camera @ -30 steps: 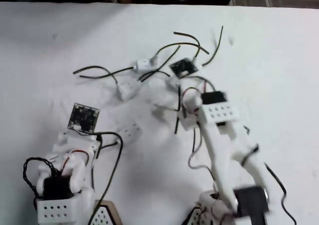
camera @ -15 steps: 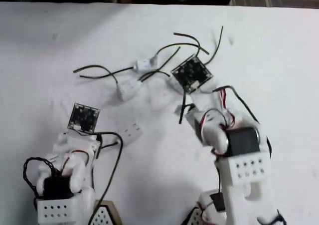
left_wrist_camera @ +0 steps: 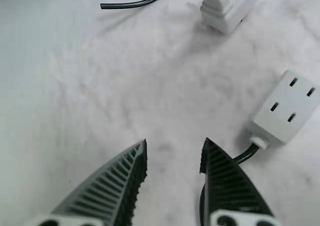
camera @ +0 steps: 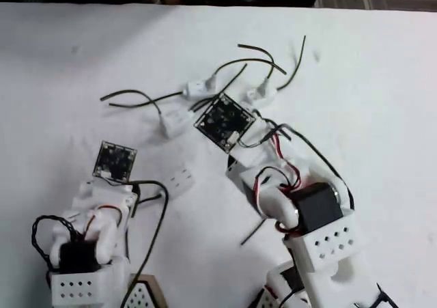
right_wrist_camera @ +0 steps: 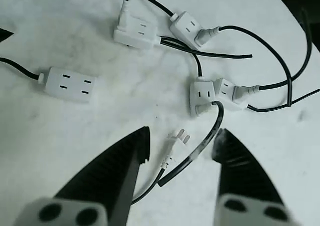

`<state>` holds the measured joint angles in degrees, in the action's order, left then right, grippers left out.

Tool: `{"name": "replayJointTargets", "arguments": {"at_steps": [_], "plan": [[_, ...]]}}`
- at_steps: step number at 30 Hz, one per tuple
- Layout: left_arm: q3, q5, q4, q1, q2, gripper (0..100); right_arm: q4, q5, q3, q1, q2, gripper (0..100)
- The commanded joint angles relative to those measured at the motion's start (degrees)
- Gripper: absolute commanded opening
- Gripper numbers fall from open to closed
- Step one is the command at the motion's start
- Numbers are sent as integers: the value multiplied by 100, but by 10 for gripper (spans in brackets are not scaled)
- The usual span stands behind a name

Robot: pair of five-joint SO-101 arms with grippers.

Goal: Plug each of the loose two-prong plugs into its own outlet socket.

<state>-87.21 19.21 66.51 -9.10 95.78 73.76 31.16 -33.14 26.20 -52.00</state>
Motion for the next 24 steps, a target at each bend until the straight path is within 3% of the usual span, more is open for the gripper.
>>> {"name": "replayJointTargets", "arguments": {"at_steps": [1,8,14,18,24], "plan": [[26,0,9,-40,40,185,48,132,35,-321,-101,149],[26,0,0,-40,40,185,48,1134,-756,-1059,426,129],[26,0,0,-40,40,185,-66,1125,-818,-840,1631,131],[26,0,0,-48,40,185,-927,826,-818,-778,2571,131],[26,0,9,-48,40,185,-1692,774,-290,-1297,3960,151]]}}
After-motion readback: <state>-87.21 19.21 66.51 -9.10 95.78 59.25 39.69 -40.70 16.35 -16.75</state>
